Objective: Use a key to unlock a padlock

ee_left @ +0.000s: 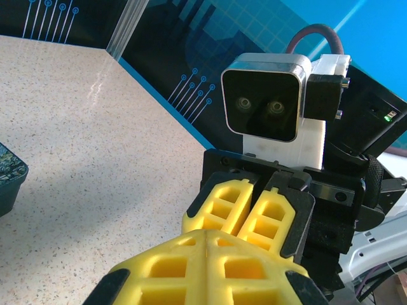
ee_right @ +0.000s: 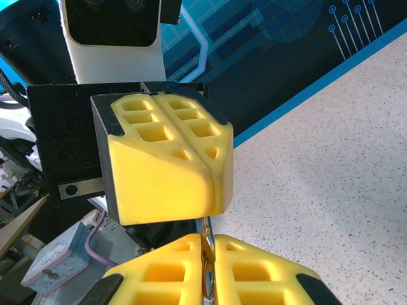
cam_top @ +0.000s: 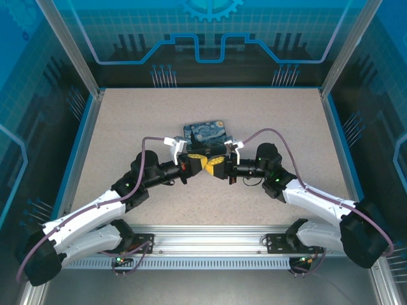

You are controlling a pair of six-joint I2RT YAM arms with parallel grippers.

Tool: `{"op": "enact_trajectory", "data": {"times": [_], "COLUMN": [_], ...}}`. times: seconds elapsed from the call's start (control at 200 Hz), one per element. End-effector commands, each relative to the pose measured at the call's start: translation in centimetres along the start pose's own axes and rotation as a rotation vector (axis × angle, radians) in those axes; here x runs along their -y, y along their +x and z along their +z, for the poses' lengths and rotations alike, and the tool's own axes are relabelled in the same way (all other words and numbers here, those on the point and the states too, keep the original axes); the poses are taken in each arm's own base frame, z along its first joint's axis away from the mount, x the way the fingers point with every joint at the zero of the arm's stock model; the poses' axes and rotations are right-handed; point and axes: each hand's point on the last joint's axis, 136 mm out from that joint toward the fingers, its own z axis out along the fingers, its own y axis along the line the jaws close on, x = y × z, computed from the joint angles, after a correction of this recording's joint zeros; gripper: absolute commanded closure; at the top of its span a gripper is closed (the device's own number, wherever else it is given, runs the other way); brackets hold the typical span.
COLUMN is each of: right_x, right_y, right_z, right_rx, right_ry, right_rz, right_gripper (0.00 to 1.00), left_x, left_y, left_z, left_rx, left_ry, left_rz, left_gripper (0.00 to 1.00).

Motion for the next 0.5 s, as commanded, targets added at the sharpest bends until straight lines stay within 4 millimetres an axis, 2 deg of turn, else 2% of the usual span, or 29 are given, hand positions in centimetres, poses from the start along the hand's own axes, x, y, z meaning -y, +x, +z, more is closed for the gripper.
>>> {"op": "enact_trajectory", "data": {"times": [0.0,0.195,0.34,0.46,0.495], "right_x": [-1.1,-0.9,0.0,1.8,2.6], "right_y": [0.2,0.3,0.4,0.8,1.5], "right_z": [0.2,0.0,-0.3,-0.9,-1.2], "right_rx": [-0.023,-0.022,-0.035,-0.080,-0.113], "right_ry": [-0.043,-0.024,0.048,0.161,0.207], "right_rz": [-0.018,-0.022,-0.025,-0.018,0.002], "right_gripper": [0.92,0.98,0.98,0.98,0.98], "left_x": [-0.1,-0.1,-0.1,-0.9,-1.4], "left_y": [-1.6,-1.7,-2.0,-1.8,-1.6], "left_z": [-0.4,-0.7,-1.2,-1.9,-2.1], "left_rx": [0.069,0.069,0.080,0.083,0.079], "left_ry": [-0.024,-0.037,-0.053,-0.106,-0.132], "left_rz": [0.011,0.026,0.037,0.047,0.050], "left_gripper": [1.00,1.00,0.73,0.54,0.49]}}
